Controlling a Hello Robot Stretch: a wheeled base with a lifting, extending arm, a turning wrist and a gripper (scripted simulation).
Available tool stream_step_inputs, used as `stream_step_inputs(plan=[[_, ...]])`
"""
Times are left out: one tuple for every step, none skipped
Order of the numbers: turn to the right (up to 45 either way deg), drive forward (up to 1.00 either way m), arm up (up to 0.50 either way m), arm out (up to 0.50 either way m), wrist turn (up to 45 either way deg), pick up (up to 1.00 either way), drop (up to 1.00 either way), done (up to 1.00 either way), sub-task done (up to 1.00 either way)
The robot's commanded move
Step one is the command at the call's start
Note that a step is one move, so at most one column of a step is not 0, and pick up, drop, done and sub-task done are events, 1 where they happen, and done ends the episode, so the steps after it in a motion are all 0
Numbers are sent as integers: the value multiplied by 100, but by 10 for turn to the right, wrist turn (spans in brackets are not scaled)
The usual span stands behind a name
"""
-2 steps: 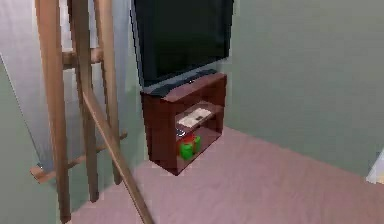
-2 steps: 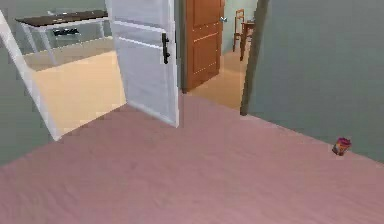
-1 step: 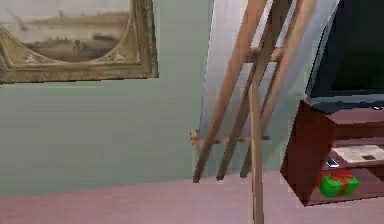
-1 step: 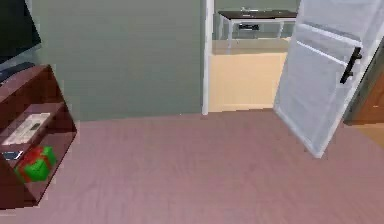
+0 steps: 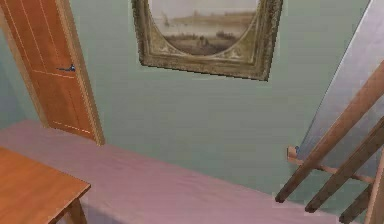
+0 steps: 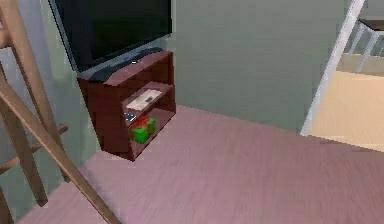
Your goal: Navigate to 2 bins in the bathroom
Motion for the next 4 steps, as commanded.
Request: stream_step_inputs(plan=[[0,10,0,0,0,0,0,0,0],[-90,0,0,0,0,0,0,0,0],[0,95,0,0,0,0,0,0,0],[-450,0,0,0,0,0,0,0,0]])
